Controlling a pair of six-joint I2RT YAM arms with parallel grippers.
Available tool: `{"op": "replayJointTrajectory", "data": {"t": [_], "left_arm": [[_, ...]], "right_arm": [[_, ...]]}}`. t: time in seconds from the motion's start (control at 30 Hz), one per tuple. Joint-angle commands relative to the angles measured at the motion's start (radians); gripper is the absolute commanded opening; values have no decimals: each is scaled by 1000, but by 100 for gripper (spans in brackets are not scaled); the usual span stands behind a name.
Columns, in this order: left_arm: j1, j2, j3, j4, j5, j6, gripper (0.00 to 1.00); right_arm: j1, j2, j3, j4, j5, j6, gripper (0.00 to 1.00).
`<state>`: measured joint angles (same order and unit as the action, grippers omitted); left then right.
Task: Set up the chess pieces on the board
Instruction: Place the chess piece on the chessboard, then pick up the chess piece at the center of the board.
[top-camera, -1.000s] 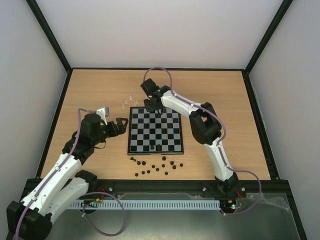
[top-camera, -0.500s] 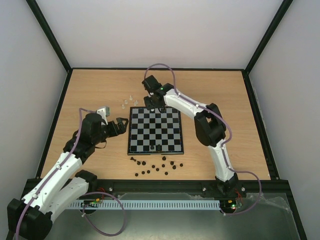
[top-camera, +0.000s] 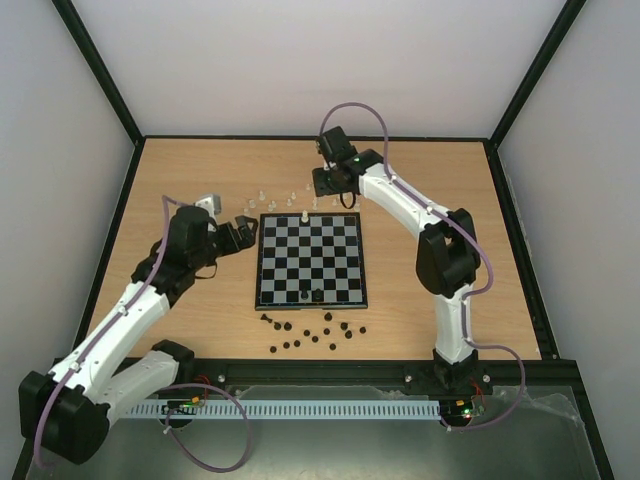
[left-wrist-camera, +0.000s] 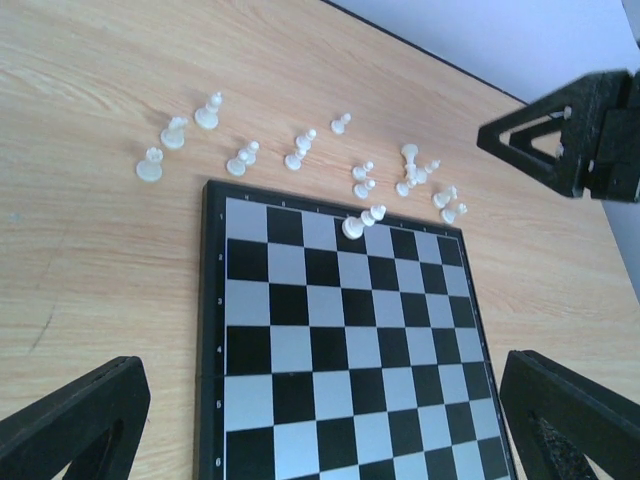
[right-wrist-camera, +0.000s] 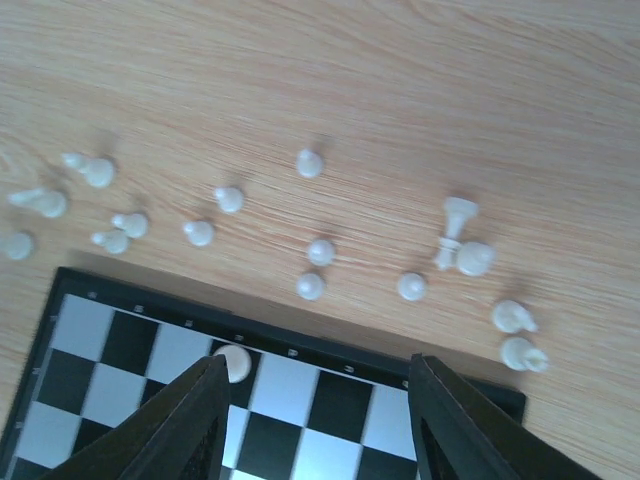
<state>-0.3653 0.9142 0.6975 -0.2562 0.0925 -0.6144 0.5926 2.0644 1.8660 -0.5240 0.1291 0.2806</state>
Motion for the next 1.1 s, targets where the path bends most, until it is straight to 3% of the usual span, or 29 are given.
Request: {"op": "replayJointTrajectory", "data": {"t": [0.0,0.37,0.87,1.07], "left_arm": [[0,48,68,14,-42,-1,99],[1,370,229,40,-117,-12,99],[7,935,723,-61,-335,32,99],[23,1092,836,-85,-387,44,93]], "right_arm": [[-38,-66,-65,-25,28,6,50],[-113,-80,-115,-10,14,31,50],[-114,-232,-292,28,-29,110,50],[-114,-300,-402,58,-30,112,50]]}}
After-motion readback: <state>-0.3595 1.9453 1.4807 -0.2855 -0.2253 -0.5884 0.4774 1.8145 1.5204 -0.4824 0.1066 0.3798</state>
